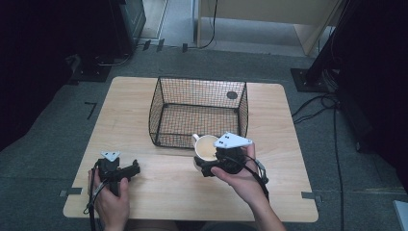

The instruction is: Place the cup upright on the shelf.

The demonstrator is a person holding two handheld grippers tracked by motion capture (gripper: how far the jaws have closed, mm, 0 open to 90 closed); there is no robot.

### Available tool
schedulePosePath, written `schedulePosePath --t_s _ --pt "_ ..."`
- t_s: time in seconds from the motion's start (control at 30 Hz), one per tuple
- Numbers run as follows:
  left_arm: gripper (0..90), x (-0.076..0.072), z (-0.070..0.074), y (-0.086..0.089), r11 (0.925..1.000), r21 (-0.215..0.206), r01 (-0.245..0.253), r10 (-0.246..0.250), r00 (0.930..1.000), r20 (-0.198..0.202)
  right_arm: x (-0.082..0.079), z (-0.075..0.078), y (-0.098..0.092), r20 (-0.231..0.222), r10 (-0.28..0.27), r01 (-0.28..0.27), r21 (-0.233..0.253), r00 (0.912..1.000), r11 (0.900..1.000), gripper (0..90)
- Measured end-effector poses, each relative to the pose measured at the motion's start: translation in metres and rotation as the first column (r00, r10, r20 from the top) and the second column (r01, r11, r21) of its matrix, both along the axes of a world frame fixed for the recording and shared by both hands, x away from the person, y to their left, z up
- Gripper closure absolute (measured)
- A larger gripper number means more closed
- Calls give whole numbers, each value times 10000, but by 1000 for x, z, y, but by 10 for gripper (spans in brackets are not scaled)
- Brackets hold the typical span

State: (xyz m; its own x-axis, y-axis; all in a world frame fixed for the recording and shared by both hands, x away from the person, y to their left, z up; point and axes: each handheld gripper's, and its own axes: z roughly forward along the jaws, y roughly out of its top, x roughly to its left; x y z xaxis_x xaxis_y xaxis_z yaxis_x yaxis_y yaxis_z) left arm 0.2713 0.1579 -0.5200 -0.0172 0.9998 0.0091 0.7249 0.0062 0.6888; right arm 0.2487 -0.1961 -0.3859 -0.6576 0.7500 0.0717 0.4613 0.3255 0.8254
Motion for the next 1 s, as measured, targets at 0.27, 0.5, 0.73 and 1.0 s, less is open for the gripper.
schedulePosePath --t_s 0.27,0.5,0.73,1.0 --pt "0 0 0 0 10000 -19 -14 14 10000 7 12 13 2 184 -12 12 -24 9998 10000 93" --pt "0 0 0 0 10000 2 -3 3 10000 -10 24 25 1 256 -78 76 73 9996 9999 94" --pt "0 0 0 0 10000 -6 -8 8 10000 -11 38 32 -2 335 -232 233 -16 9992 9997 94" --pt "0 0 0 0 10000 -6 -7 7 10000 -12 55 34 -5 458 -310 311 -21 9985 9995 94"
